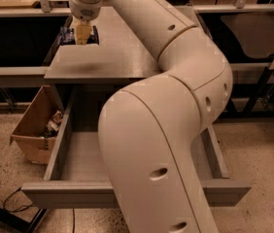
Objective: Pick rxbar blueberry from top drawer and place on counter
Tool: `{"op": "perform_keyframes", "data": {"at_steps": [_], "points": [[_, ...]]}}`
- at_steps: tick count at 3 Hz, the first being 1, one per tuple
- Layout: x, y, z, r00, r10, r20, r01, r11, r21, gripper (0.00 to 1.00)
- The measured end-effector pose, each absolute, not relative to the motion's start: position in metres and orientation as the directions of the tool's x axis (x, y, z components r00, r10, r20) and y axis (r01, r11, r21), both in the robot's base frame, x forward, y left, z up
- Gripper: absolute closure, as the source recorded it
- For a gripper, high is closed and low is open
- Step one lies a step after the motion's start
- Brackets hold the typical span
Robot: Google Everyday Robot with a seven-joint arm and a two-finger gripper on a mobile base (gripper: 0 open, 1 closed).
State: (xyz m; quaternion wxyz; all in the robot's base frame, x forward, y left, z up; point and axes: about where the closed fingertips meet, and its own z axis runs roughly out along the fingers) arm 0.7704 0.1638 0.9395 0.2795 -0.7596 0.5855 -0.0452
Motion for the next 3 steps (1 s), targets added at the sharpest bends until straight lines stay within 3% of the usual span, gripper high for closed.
{"op": "perform_keyframes", "data": {"at_steps": [1, 2, 3], "points": [[0.8115, 0.159, 0.9428, 0.268, -0.89, -0.37, -0.852, -0.04, -0.522, 1.0], [0.8191, 0.1606, 0.9473, 0.269, -0.882, -0.387, -0.845, -0.023, -0.534, 0.84], [0.8191, 0.1607, 0.9471, 0.269, -0.882, -0.387, -0.845, -0.023, -0.534, 0.53]]}}
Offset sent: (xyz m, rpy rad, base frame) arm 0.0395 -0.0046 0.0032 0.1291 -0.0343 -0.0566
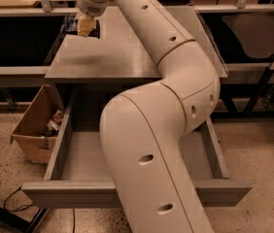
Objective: Pick rxbar blueberry from top drawer and place on counter
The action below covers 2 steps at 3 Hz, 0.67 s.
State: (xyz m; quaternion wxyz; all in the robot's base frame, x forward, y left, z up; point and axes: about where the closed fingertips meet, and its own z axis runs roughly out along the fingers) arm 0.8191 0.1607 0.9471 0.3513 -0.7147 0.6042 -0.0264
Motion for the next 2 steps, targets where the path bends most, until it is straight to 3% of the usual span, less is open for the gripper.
{"op": "perform_keyframes", "data": {"at_steps": [2], "points": [[0.8191, 0.1607, 0.9471, 0.269, -0.882, -0.387, -0.845, -0.023, -0.534, 0.01]]}}
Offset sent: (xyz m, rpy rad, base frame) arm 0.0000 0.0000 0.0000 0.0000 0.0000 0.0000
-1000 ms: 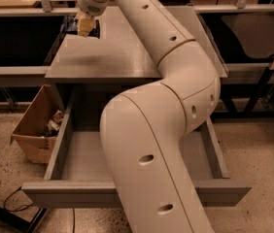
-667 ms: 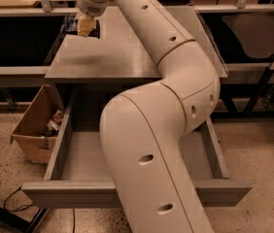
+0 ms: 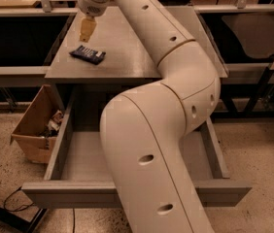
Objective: Pick rxbar blueberry from top drawer and place on counter
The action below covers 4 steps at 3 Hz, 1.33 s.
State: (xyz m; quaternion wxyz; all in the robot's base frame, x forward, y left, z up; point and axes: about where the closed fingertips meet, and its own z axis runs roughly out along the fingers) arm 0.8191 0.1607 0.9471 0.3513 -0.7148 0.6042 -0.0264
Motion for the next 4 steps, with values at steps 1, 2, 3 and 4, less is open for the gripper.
{"op": "perform_keyframes", "data": {"at_steps": [1, 2, 3, 4], "points": [[0.819, 0.161, 0.947, 0.269, -0.882, -0.387, -0.845, -0.023, -0.534, 0.0], [0.817, 0.162, 0.956, 0.273, -0.873, -0.403, -0.841, -0.012, -0.541, 0.0], [0.806, 0.131, 1.018, 0.217, -0.864, -0.454, -0.79, 0.118, -0.602, 0.0], [0.785, 0.054, 1.095, 0.124, -0.832, -0.541, -0.662, 0.336, -0.669, 0.0]]}}
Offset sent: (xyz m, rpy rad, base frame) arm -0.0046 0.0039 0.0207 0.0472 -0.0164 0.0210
